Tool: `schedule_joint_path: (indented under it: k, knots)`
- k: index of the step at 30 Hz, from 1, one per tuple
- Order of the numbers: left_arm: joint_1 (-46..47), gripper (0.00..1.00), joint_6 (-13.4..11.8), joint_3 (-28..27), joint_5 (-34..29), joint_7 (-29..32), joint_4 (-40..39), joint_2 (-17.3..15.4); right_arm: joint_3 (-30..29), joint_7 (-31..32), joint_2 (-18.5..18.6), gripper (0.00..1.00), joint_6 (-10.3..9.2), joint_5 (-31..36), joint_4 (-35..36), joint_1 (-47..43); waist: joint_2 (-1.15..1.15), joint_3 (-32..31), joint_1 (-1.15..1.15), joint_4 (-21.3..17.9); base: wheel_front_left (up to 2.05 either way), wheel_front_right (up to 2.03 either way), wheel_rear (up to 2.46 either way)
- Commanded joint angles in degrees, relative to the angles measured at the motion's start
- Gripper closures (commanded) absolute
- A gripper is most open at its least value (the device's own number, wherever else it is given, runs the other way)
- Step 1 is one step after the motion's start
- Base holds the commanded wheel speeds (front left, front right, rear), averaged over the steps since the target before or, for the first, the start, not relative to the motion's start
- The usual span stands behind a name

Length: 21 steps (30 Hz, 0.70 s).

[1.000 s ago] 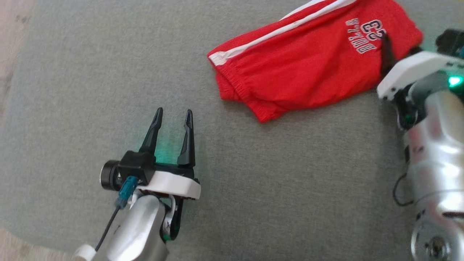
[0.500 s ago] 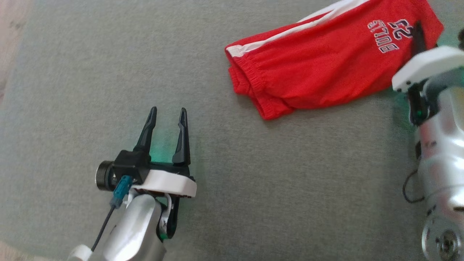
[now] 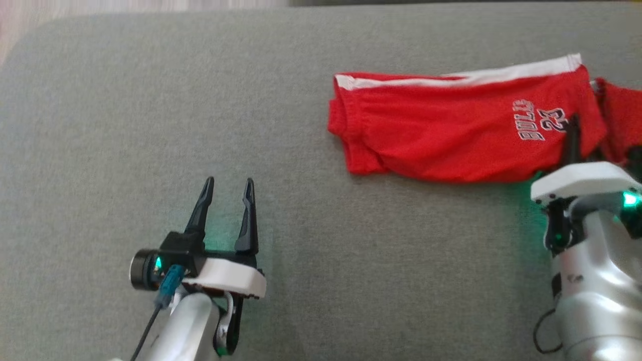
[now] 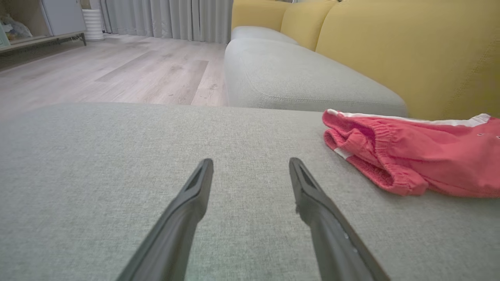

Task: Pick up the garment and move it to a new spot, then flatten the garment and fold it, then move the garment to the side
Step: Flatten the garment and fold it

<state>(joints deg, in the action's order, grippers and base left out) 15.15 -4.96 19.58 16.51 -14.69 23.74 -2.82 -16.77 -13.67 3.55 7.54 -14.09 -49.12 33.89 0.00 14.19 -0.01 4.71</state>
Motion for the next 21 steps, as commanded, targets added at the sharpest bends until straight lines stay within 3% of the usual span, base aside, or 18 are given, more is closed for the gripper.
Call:
schedule_joint_path:
  k: [1, 9, 21]
  knots:
    - [0.3, 0.0, 0.2, -2.3, -0.5, -0.3, -1.5, -0.6, 0.6, -0.7, -0.6, 1.0, -0.05, -0.3, 2.1, -0.4, 0.0, -1.8, 0.01, -1.1, 0.0, 0.0, 0.0]
    - [-1.8, 0.0, 0.4, -2.3, -0.5, -0.3, -1.4, -0.4, -2.2, -1.1, -0.7, 1.0, -0.05, -1.9, 4.0, -3.9, 0.0, -3.6, 0.01, -0.6, 0.0, 0.0, 0.0]
    - [-2.4, 0.0, 0.6, -2.5, -0.3, -0.3, -0.6, -0.3, 7.7, -1.1, -0.7, 1.0, -0.05, -8.0, 6.6, -1.2, 0.0, -4.3, 0.01, 1.1, 0.0, 0.0, 0.0]
